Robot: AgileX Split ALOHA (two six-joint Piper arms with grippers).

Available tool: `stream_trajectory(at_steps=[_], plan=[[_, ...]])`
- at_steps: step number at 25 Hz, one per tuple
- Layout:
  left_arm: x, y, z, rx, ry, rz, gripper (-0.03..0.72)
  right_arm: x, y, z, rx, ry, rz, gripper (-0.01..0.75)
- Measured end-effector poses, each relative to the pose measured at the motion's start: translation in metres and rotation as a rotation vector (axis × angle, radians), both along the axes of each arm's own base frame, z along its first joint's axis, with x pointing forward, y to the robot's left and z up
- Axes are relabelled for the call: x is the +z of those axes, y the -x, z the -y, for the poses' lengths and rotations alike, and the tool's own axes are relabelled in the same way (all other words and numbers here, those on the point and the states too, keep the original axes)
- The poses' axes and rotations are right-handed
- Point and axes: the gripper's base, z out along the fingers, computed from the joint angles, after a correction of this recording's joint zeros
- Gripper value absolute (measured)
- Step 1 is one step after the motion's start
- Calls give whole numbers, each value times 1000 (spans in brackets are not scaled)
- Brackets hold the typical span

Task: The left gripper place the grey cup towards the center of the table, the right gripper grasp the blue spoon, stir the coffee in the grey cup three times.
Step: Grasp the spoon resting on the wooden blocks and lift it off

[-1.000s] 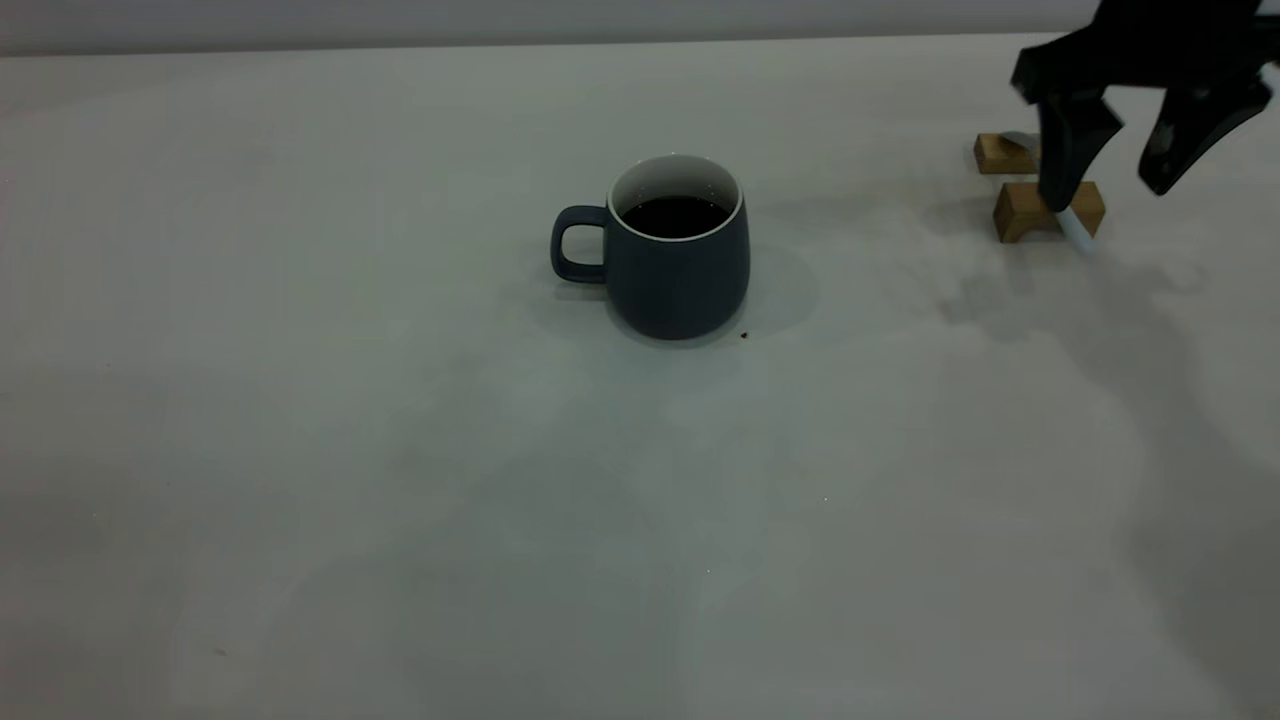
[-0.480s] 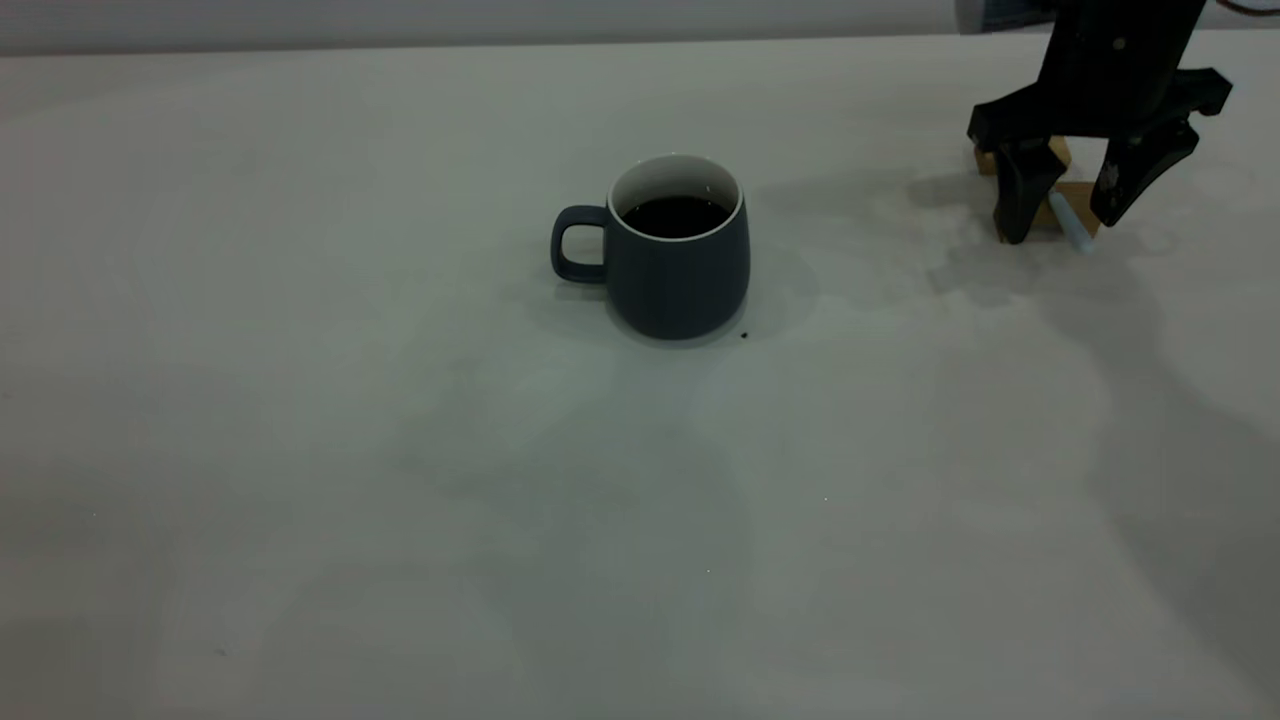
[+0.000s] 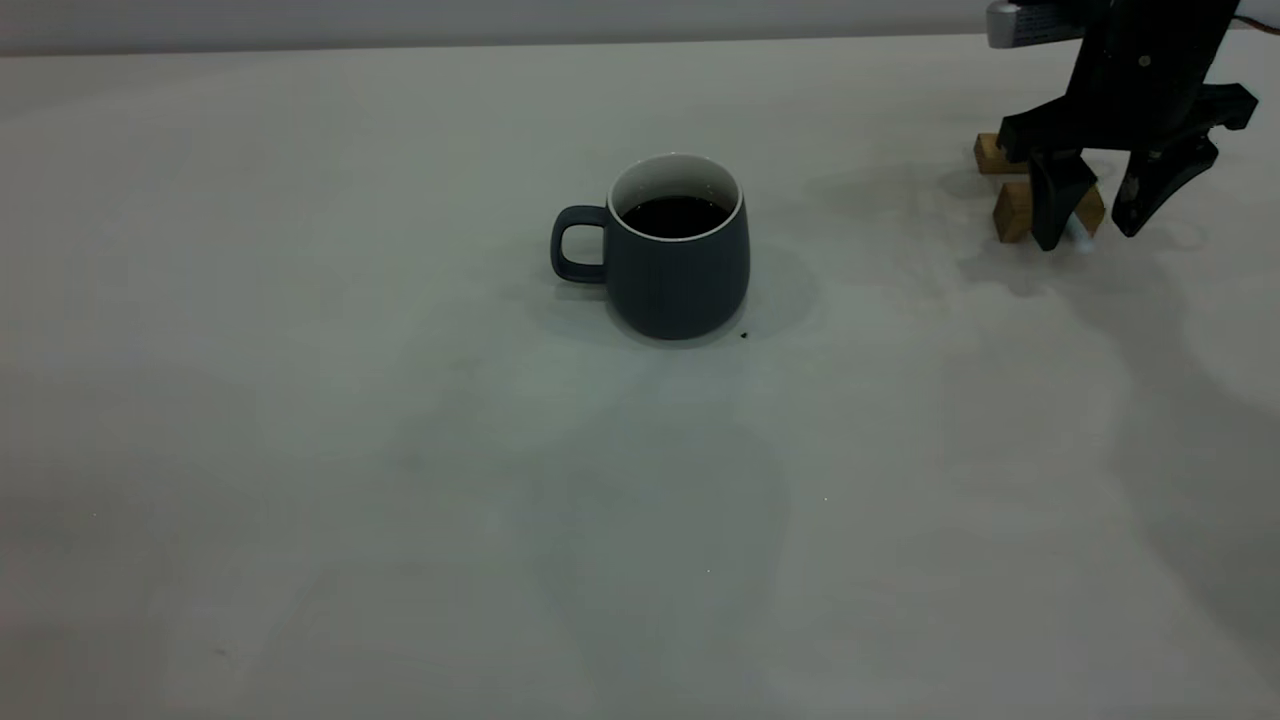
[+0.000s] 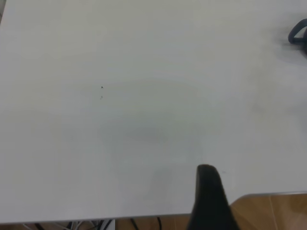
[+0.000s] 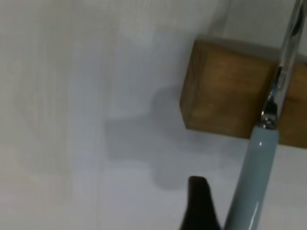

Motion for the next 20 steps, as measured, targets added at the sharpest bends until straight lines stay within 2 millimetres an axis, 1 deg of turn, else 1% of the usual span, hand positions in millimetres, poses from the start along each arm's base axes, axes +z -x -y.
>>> stream_trajectory(at_steps=[2,7,9,10,14,16,18,20], plan=[[0,0,0,0,0,0,563,0,0,0,2,2,1,483],[0,0,0,0,0,0,563,0,0,-1,-8,-9,-1,254],[0,0,0,0,0,0,563,0,1,-1,-15,-16,-11,173],[0,0,0,0,0,0,563,0,1,-2,-19,-19,-16,149],[0,0,0,0,0,0,563,0,4,-3,-30,-31,-42,145],[0,0,0,0,0,0,563,4,4,-4,-39,-43,-49,145],[0,0,0,0,0,0,563,17,1,-5,-49,-58,-55,145],[0,0,0,0,0,0,563,38,-3,-9,-75,-98,-59,145]])
